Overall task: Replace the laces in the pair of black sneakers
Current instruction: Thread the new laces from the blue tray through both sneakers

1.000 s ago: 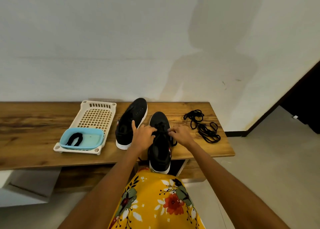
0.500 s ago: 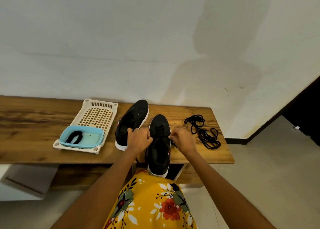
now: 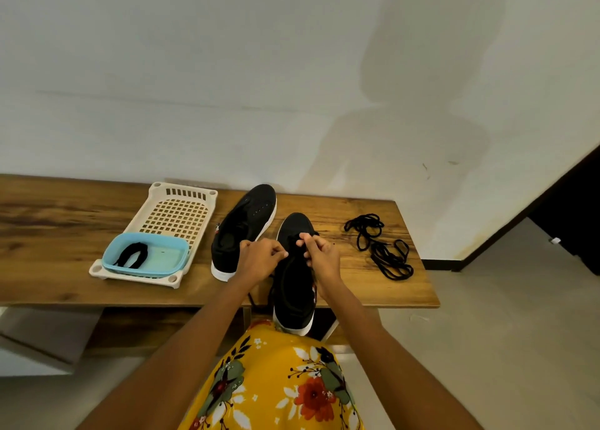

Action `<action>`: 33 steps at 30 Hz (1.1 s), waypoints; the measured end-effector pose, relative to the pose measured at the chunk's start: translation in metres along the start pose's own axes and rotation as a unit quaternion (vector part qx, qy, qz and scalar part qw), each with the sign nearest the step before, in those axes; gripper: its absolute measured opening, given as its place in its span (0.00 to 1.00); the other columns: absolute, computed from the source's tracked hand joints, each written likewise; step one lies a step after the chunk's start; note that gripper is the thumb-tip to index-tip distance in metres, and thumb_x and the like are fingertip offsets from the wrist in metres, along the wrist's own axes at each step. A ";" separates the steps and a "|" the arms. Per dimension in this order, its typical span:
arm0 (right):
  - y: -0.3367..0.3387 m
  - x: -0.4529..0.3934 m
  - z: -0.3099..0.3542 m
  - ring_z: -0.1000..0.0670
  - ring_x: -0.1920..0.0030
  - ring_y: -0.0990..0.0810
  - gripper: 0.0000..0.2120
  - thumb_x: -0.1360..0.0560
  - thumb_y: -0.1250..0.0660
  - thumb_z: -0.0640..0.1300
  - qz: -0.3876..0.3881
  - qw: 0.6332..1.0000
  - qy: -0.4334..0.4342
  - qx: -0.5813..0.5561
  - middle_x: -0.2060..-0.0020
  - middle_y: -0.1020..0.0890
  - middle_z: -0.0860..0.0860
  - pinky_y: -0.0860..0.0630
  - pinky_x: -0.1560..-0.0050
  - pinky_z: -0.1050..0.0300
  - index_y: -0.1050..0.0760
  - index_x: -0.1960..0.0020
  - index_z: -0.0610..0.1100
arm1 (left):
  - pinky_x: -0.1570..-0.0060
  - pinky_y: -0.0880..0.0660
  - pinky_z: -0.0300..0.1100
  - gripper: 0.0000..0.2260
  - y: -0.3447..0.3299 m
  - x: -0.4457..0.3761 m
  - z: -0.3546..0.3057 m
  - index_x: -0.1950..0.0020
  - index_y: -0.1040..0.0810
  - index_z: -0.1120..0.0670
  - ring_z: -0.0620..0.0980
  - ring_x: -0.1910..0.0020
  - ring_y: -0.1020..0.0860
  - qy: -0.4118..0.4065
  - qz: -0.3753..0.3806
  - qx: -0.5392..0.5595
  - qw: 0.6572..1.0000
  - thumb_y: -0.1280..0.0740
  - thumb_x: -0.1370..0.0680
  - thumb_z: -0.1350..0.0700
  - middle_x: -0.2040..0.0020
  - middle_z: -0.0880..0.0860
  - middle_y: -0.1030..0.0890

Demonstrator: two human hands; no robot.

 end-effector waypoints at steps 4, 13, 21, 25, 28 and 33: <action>-0.011 -0.010 0.015 0.54 0.60 0.21 0.11 0.21 0.38 0.43 0.107 0.957 0.121 0.242 0.62 0.17 0.49 0.27 0.56 0.59 0.20 0.58 0.46 | 0.49 0.34 0.46 0.15 0.005 -0.011 0.003 0.64 0.27 0.55 0.54 0.55 0.27 0.020 0.100 0.142 0.985 0.43 0.18 0.54 0.58 0.56 0.26; -0.019 -0.022 0.009 0.60 0.72 0.27 0.10 0.21 0.38 0.46 0.204 0.921 0.098 0.319 0.70 0.23 0.53 0.33 0.70 0.67 0.21 0.57 0.43 | 0.49 0.25 0.52 0.13 -0.003 -0.028 -0.043 0.58 0.28 0.53 0.53 0.58 0.23 -0.083 0.133 0.172 0.972 0.45 0.18 0.50 0.62 0.51 0.24; -0.007 -0.023 0.002 0.55 0.69 0.24 0.11 0.19 0.42 0.45 0.197 0.971 0.031 0.131 0.66 0.19 0.48 0.26 0.68 0.67 0.22 0.53 0.44 | 0.67 0.26 0.42 0.10 0.052 -0.044 -0.012 0.43 0.24 0.57 0.50 0.70 0.23 -0.028 0.211 -0.320 0.923 0.39 0.23 0.61 0.53 0.54 0.19; -0.011 -0.023 0.012 0.55 0.68 0.23 0.10 0.20 0.39 0.45 0.231 0.961 0.037 0.151 0.64 0.19 0.48 0.25 0.65 0.66 0.20 0.50 0.43 | 0.48 0.26 0.45 0.20 0.049 -0.025 -0.001 0.32 0.31 0.51 0.55 0.44 0.24 -0.020 0.305 -0.425 0.852 0.34 0.24 0.54 0.37 0.55 0.27; -0.012 -0.020 0.019 0.58 0.67 0.24 0.09 0.20 0.39 0.44 0.264 0.946 0.049 0.179 0.63 0.19 0.51 0.27 0.65 0.67 0.20 0.51 0.45 | 0.36 0.34 0.52 0.24 0.024 -0.032 -0.024 0.32 0.31 0.51 0.55 0.35 0.32 -0.124 0.246 -0.325 0.905 0.31 0.26 0.50 0.34 0.55 0.31; -0.007 -0.020 0.025 0.62 0.67 0.25 0.09 0.22 0.35 0.42 0.286 0.931 0.079 0.214 0.68 0.21 0.55 0.29 0.65 0.68 0.21 0.59 0.45 | 0.49 0.27 0.37 0.11 -0.001 -0.028 -0.038 0.44 0.22 0.61 0.49 0.48 0.25 -0.118 0.252 0.054 0.959 0.32 0.25 0.64 0.44 0.59 0.23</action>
Point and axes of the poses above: each hand's wrist, its own x-axis away from the middle knuckle, its own y-axis out of the back of the hand, z = x × y, the point moved 8 cm from there along -x, towards the middle knuckle
